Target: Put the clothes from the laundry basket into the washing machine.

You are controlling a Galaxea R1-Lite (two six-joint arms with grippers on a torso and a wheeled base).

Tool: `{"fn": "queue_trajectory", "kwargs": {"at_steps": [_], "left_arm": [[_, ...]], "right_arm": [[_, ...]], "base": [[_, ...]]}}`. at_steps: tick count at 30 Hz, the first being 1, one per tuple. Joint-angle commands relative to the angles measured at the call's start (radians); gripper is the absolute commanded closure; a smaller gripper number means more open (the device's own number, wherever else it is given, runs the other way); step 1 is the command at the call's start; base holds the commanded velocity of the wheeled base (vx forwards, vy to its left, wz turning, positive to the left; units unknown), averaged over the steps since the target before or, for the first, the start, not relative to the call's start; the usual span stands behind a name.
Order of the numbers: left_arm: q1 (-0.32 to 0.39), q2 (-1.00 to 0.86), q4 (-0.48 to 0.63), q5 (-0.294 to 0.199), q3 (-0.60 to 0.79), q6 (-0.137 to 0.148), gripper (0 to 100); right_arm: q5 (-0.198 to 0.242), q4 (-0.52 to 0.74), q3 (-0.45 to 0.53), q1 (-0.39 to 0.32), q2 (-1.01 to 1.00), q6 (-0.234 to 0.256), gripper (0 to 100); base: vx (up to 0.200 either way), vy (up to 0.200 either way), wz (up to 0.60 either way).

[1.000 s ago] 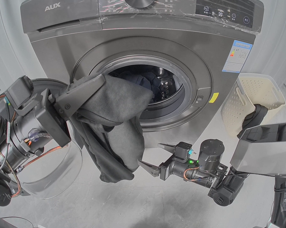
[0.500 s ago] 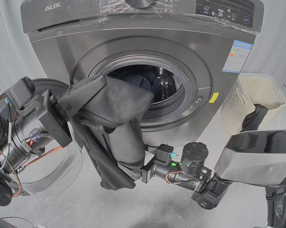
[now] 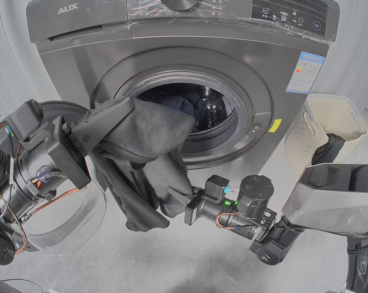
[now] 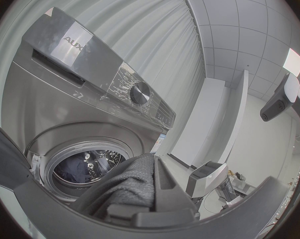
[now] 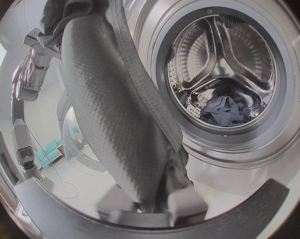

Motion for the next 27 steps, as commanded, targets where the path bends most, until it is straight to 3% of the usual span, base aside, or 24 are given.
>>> {"fn": "queue_trajectory", "kwargs": {"at_steps": [1, 10, 13, 18, 23, 27], "left_arm": [[0.009, 0.008, 0.0, 0.001, -0.006, 0.0, 100], [0.085, -0.002, 0.0, 0.0, -0.017, -0.002, 100], [0.125, -0.018, -0.007, 0.001, -0.014, -0.016, 100], [0.137, -0.025, -0.007, 0.003, -0.001, -0.028, 100], [0.137, -0.025, -0.007, 0.003, 0.017, -0.042, 100], [0.136, -0.01, -0.005, 0.003, 0.026, -0.06, 100]], "right_arm": [[-0.001, 0.001, 0.142, -0.039, -0.166, -0.008, 100], [-0.004, 0.014, 0.372, -0.171, -0.39, -0.05, 100], [-0.038, 0.017, 0.43, -0.214, -0.501, -0.05, 100], [-0.086, 0.019, 0.442, -0.232, -0.59, -0.039, 100], [-0.125, 0.034, 0.372, -0.249, -0.593, -0.034, 100], [-0.129, 0.042, 0.363, -0.279, -0.594, -0.019, 100]], "base": [[0.0, 0.0, 0.0], [0.0, 0.0, 0.0], [0.0, 0.0, 0.0], [0.0, 0.0, 0.0], [0.0, 0.0, 0.0], [0.0, 0.0, 0.0]]}}
